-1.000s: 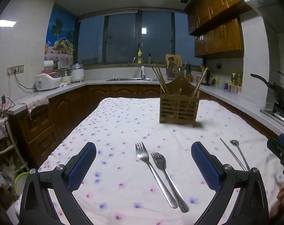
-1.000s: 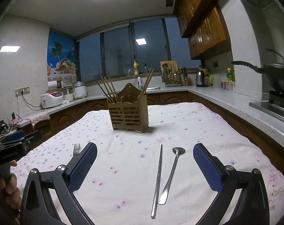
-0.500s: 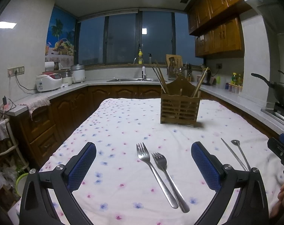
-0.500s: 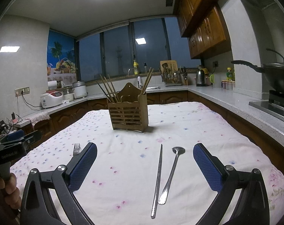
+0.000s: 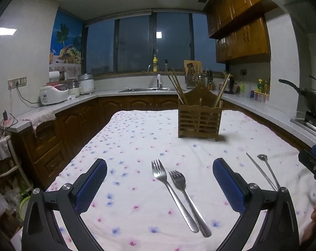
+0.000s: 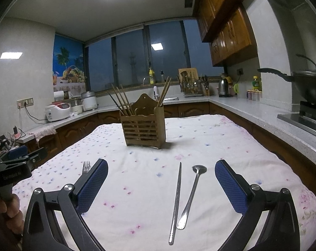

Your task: Organize utensils

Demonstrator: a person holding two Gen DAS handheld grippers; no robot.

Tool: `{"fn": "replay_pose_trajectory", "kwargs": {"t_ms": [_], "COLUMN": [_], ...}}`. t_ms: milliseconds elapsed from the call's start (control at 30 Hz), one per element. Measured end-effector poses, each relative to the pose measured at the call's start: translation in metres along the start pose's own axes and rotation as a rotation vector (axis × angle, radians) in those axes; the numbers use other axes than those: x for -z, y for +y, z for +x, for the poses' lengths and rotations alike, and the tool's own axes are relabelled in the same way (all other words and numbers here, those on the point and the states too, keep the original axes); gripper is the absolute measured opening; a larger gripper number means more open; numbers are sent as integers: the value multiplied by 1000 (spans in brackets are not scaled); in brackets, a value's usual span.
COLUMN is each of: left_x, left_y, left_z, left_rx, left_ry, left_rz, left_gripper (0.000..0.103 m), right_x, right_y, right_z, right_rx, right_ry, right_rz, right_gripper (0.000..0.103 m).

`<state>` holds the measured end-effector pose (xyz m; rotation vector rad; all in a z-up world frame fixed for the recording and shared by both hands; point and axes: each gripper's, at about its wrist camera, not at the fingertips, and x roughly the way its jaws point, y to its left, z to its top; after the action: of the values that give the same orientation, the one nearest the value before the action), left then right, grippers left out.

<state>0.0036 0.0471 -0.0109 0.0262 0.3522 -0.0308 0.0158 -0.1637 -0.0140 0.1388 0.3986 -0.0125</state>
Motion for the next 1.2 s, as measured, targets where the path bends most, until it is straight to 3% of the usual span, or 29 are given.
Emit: {"fn": "replay_pose_trajectory", "kwargs": {"t_ms": [1200], "left_x": [-1], "left_y": [-5], "left_z": [-3], "left_rx": [14], "left_ry": [2], "left_rz": [6], "left_gripper": [102], "right_x": [-2], "right_y": [1], "right_z": [0], "right_rx": [-2], "right_ry": [0], "right_rz": [5], "right_gripper": [103]}}
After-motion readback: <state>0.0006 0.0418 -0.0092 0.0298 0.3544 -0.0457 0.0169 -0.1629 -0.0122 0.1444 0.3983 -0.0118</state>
